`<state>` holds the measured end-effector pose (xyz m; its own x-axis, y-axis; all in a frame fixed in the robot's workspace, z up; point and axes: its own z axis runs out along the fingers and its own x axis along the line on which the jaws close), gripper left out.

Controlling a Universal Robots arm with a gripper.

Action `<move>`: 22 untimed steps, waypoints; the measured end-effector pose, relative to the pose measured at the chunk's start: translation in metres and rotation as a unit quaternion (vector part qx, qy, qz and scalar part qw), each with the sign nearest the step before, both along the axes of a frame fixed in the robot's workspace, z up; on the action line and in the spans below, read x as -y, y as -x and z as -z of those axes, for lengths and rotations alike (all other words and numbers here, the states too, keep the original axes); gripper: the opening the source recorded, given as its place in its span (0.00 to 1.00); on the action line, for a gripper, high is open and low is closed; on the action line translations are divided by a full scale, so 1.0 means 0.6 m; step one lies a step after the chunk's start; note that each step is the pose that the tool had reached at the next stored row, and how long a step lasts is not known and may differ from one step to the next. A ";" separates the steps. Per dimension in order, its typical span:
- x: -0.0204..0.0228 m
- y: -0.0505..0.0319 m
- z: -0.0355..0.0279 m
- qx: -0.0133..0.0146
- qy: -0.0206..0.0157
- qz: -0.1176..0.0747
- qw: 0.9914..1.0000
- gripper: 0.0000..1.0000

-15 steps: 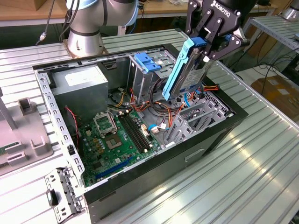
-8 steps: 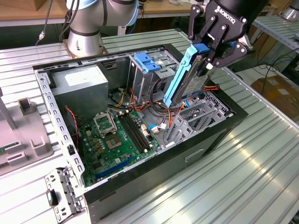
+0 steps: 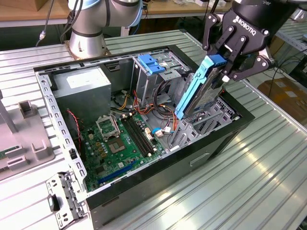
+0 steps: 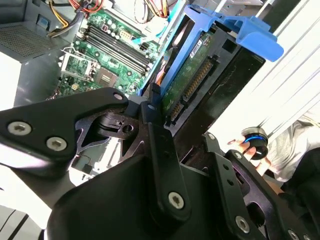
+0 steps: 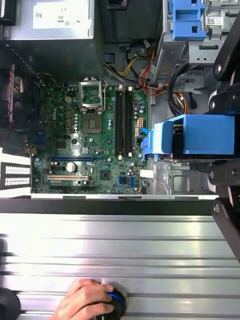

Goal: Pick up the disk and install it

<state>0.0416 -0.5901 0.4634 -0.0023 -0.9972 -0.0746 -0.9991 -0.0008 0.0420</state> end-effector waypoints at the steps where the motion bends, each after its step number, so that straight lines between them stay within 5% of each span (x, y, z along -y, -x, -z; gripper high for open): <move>1: 0.0021 0.000 0.000 0.000 0.000 0.000 1.000 0.36; 13: 0.0100 -0.026 0.006 -0.001 0.001 0.001 1.000 0.36; 22: 0.0107 -0.049 0.020 -0.001 0.002 0.003 1.000 0.36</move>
<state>0.0710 -0.5965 0.4512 -0.0082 -0.9974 -0.0710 -0.9990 0.0051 0.0435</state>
